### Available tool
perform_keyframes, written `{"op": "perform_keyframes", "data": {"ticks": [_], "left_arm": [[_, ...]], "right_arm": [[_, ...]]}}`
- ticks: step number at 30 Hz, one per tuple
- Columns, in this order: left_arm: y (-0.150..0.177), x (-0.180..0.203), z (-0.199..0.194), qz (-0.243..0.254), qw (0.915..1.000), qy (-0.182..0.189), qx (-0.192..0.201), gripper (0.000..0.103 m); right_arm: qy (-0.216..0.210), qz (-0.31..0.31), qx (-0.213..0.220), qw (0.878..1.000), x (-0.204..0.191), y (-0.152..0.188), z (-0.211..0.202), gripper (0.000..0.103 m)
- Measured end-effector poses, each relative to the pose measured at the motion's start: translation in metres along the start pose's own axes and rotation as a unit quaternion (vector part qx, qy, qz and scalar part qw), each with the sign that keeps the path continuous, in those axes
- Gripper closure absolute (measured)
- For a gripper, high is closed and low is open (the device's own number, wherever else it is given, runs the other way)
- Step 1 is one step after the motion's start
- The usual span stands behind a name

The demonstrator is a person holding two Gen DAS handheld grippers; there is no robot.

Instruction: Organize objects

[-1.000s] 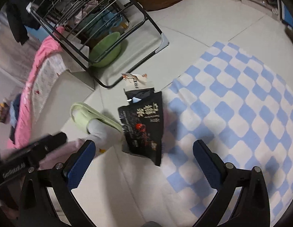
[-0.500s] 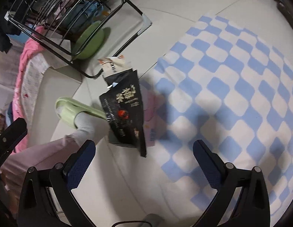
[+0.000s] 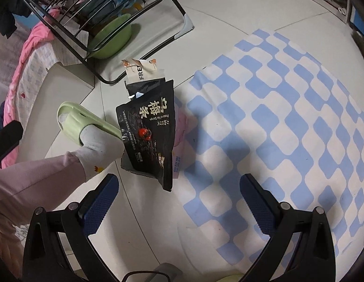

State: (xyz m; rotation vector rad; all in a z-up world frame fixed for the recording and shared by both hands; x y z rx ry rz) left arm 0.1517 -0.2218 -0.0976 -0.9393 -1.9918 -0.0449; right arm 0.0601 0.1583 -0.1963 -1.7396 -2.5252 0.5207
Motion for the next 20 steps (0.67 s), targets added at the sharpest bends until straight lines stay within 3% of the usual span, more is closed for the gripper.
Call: {"op": "perform_keyframes", "data": {"ticks": [7,14,20], "left_arm": [[0.001,0.002,0.002,0.021,0.9985,-0.050,-0.005,0.038],[-0.001,0.019,0.002,0.041,0.9990,-0.015,0.002,0.036],[0.006,0.020,0.006,0.050,0.9979,-0.038,-0.012,0.036]], "right_arm": [[0.002,0.006,-0.002,1.000,0.004,0.001,-0.002,0.000],[0.006,0.006,-0.013,1.000,0.006,0.005,-0.001,0.000],[0.012,-0.001,-0.015,1.000,0.006,0.007,0.000,0.000]]}}
Point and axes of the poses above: each gripper's, at about its wrist camera, not at the fingertips, and z roughly the way its jaws point, x to its right, y to its underside, the point moved 8 cm from there along z, roughly the way its jaws point, and after that the axes turned 13 degrees about y, right-handed, at the moved point
